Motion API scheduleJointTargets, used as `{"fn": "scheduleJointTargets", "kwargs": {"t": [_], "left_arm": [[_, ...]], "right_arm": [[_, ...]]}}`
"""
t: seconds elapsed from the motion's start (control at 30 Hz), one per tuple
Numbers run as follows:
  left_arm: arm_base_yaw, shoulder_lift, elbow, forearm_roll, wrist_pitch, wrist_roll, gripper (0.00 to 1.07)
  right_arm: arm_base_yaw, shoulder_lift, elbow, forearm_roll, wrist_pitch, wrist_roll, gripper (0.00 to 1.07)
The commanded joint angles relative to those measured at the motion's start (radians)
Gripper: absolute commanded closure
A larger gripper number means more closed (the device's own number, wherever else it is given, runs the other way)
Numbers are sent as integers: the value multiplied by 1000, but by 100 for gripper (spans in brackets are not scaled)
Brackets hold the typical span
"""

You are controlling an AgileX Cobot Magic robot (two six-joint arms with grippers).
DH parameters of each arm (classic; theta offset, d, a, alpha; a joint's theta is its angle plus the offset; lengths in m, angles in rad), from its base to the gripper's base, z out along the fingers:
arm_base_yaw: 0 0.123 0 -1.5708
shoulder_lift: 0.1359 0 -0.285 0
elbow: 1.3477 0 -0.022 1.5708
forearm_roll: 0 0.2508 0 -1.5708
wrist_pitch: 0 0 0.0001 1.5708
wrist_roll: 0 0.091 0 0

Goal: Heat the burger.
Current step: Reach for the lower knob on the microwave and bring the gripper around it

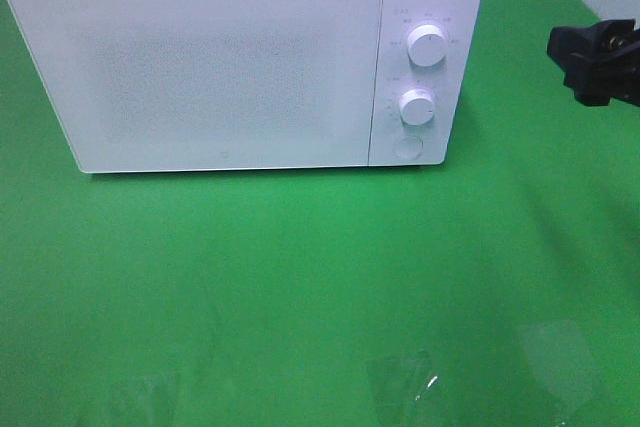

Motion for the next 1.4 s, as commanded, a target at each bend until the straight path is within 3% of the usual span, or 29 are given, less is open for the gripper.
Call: {"fn": "scheduleJointTargets", "kwargs": {"t": [0.03,0.23,0.3,0.6,0.93,1.4], "left_arm": [[4,-23,0,-7,-14,0,8],[4,-23,0,-7,-14,0,8],[4,-23,0,-7,-14,0,8],[4,-23,0,-7,-14,0,8],[4,-23,0,-7,-14,0,8],[4,-23,0,-7,-14,0,8]], "right_arm": [[0,49,1,59,-66,-59,32],[47,132,1,207,-168,-200,32],[144,200,1,355,-285,-384,32],[369,340,1,640,-585,-523,32],[574,483,-1,765,-762,-532,32],[640,597,-16,869,-831,-454,32]]}}
